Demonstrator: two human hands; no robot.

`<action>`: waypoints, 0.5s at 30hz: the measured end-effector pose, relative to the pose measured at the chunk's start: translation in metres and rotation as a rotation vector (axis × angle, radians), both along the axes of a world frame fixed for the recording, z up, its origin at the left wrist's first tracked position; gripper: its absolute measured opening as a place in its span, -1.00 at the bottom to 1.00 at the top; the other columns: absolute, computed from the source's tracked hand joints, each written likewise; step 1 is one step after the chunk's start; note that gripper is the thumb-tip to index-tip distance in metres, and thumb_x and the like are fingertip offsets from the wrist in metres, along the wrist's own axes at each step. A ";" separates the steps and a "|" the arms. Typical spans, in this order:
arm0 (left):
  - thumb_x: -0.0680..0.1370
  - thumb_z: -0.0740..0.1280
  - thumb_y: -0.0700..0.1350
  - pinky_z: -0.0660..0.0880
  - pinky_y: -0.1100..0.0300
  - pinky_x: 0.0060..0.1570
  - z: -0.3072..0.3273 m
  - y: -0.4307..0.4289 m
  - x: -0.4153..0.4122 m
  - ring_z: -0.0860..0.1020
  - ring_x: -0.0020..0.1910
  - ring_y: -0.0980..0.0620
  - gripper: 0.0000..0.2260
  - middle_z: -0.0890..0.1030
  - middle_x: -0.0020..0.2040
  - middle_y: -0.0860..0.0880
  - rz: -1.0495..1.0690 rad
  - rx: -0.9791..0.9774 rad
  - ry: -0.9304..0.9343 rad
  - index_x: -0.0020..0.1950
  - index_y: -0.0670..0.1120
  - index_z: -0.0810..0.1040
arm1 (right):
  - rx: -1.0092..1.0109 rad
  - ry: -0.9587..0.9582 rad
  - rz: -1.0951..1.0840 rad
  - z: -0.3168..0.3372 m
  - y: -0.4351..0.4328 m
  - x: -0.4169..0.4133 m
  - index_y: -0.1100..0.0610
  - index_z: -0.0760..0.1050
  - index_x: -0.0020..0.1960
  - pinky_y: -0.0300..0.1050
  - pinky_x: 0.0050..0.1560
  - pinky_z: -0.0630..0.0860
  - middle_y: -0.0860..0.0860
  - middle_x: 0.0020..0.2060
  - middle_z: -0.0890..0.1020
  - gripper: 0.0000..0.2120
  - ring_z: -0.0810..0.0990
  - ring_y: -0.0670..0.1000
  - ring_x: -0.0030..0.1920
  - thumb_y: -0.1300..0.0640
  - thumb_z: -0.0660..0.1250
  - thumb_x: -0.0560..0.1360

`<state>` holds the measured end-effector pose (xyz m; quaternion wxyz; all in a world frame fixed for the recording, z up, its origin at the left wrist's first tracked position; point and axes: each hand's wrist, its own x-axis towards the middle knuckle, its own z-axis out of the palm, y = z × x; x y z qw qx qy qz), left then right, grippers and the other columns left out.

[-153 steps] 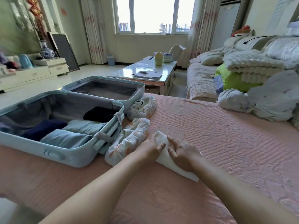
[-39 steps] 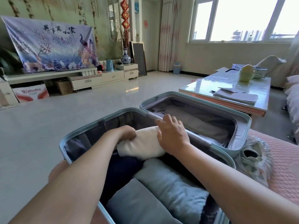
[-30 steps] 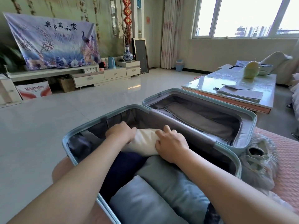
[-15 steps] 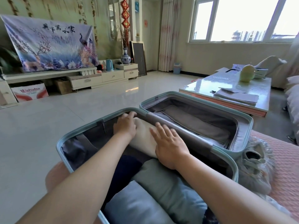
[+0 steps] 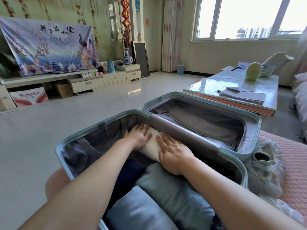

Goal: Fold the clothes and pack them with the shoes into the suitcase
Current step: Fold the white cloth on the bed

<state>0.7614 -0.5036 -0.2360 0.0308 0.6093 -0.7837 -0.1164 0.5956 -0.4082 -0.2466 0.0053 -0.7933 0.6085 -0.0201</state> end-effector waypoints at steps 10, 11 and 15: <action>0.64 0.10 0.16 0.11 -0.08 0.52 0.008 0.010 -0.007 0.10 0.57 -0.18 -0.42 -0.02 0.63 -0.08 0.060 -0.011 0.125 0.61 0.17 -0.05 | 0.001 -0.053 -0.084 -0.001 0.006 0.003 0.06 -0.08 0.65 -0.02 0.58 0.00 0.09 0.63 -0.01 -0.40 -0.03 0.02 0.62 -0.07 -0.05 0.67; 0.65 0.04 0.19 0.03 -0.12 0.53 0.001 0.013 -0.006 0.00 0.59 -0.15 -0.42 -0.14 0.63 -0.02 0.045 -0.008 0.040 0.61 0.20 -0.13 | 0.026 -0.058 -0.079 -0.001 0.006 0.002 0.05 -0.09 0.65 -0.02 0.59 -0.02 0.07 0.63 -0.04 -0.40 -0.05 0.01 0.62 -0.08 -0.06 0.67; 0.65 -0.05 0.23 -0.04 -0.09 0.53 -0.009 0.010 -0.004 -0.05 0.60 -0.06 -0.41 -0.13 0.63 0.03 0.037 0.022 -0.049 0.61 0.14 -0.19 | 0.155 -0.087 -0.062 0.001 0.003 -0.002 -0.01 -0.19 0.65 -0.05 0.59 -0.16 0.00 0.63 -0.17 -0.40 -0.18 -0.03 0.62 -0.11 -0.10 0.67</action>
